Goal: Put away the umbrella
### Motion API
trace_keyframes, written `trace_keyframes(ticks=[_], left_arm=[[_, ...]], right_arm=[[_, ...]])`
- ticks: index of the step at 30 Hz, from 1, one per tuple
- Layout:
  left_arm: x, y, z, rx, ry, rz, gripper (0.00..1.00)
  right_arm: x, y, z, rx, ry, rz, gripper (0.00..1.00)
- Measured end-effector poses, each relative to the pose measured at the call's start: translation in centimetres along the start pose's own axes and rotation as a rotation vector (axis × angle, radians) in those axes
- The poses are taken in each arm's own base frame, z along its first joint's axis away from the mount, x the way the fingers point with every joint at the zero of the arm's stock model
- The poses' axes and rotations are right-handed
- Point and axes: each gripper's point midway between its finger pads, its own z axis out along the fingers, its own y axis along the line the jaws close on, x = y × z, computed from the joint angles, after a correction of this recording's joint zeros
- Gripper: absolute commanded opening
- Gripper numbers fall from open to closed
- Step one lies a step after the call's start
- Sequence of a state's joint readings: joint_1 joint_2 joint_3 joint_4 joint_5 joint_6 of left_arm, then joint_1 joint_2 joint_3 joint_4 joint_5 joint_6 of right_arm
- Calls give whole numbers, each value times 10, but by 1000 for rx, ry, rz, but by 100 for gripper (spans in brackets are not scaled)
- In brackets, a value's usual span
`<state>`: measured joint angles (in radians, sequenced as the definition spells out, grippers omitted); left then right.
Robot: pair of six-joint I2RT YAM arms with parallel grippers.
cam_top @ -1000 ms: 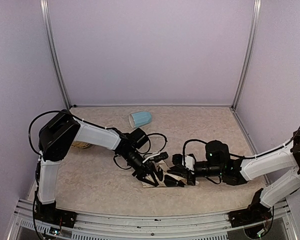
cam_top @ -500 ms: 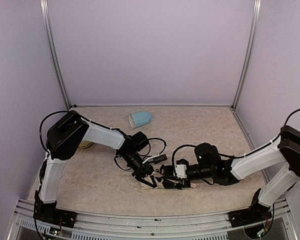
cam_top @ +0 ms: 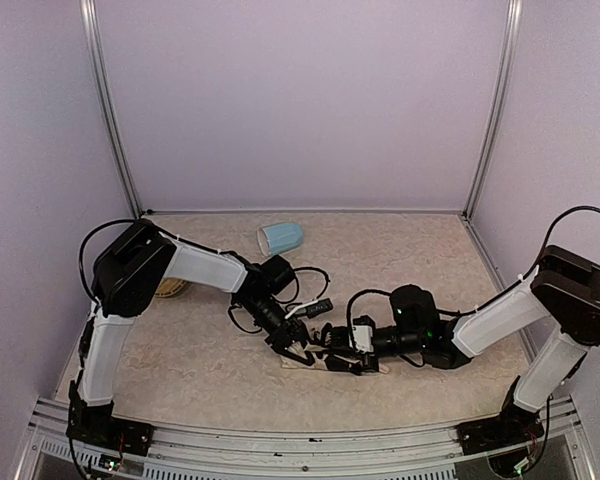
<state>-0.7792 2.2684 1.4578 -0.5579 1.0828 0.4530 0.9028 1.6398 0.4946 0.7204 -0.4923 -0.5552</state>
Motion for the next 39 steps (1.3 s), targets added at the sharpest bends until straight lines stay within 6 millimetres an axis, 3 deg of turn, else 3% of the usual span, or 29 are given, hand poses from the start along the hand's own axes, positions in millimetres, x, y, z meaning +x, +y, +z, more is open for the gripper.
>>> trace_keyframes(ticks=[3,5,11,19,23,27,29,33,37,39], left_arm=[[-7,7,-9,-18,-31,34,78],[-13,11,-16,-25,-55,74,82],[-22,25,-36,-82,-96,183,82],[-21,16,-51,-211,-124,279,82],[-37,-11,-74,-308,-200,382,81],[-60,-50,-97,-384,-284,550,67],[-64,-61,-95,-416,-279,610,63],[-61,-73,-60,-413,-208,681,67],[-43,-63,-33,-407,-130,647,67],[-34,-55,-27,-422,-95,622,57]], right_arm=[[4,2,2,-7,0,-2,0],[4,4,2,-16,-9,-5,0],[5,4,1,-27,-28,-3,0],[7,4,3,-38,-30,2,0],[7,4,3,-38,-30,8,0],[7,4,3,-37,-30,13,0],[6,4,3,-37,-30,17,0],[6,3,4,-35,-32,30,0],[6,2,4,-33,-31,34,0],[5,2,4,-33,-32,34,0]])
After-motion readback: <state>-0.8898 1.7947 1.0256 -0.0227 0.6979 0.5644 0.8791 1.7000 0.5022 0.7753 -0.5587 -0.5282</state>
